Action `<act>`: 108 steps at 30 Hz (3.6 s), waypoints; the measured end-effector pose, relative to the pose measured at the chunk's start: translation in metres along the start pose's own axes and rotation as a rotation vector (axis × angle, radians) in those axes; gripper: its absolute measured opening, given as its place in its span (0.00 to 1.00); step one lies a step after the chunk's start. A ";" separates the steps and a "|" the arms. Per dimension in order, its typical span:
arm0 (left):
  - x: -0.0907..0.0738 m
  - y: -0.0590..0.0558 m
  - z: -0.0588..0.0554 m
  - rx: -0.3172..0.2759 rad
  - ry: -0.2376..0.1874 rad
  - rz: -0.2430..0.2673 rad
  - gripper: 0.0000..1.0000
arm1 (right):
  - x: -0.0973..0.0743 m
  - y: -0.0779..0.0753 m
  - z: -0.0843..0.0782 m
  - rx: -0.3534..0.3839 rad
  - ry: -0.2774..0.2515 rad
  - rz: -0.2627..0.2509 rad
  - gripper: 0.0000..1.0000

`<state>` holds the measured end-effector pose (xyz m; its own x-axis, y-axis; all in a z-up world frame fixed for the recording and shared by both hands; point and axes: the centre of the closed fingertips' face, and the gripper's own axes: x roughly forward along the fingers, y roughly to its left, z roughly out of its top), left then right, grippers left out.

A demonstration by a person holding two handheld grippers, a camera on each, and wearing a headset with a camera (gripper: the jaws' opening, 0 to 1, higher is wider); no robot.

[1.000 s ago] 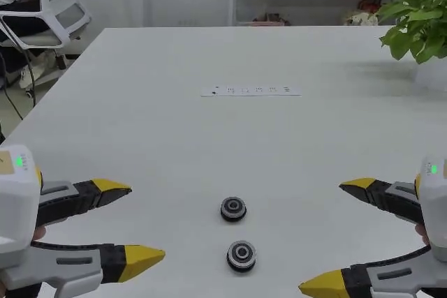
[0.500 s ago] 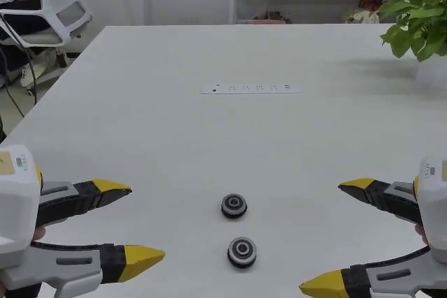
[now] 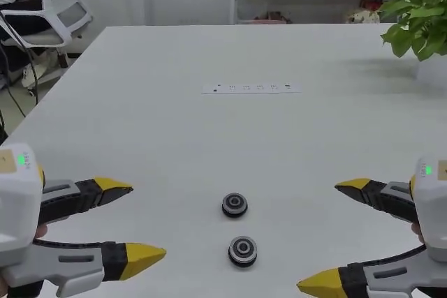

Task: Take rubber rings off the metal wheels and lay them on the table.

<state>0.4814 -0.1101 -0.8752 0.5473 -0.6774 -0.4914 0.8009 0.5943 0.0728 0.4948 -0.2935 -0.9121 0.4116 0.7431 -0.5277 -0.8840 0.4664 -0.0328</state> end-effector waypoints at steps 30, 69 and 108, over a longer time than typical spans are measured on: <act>0.004 0.003 -0.001 0.019 0.014 0.001 0.59 | 0.010 -0.007 0.007 0.004 -0.025 0.037 0.76; 0.027 0.014 0.003 0.065 0.046 -0.032 0.58 | 0.031 -0.009 0.019 -0.059 -0.013 0.114 0.68; 0.069 0.005 0.006 0.137 0.079 -0.121 0.56 | 0.059 -0.004 0.004 -0.111 0.035 0.192 0.62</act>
<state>0.5249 -0.1563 -0.9036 0.4282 -0.7012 -0.5700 0.8884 0.4420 0.1237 0.5233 -0.2497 -0.9399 0.2272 0.7952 -0.5621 -0.9652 0.2608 -0.0212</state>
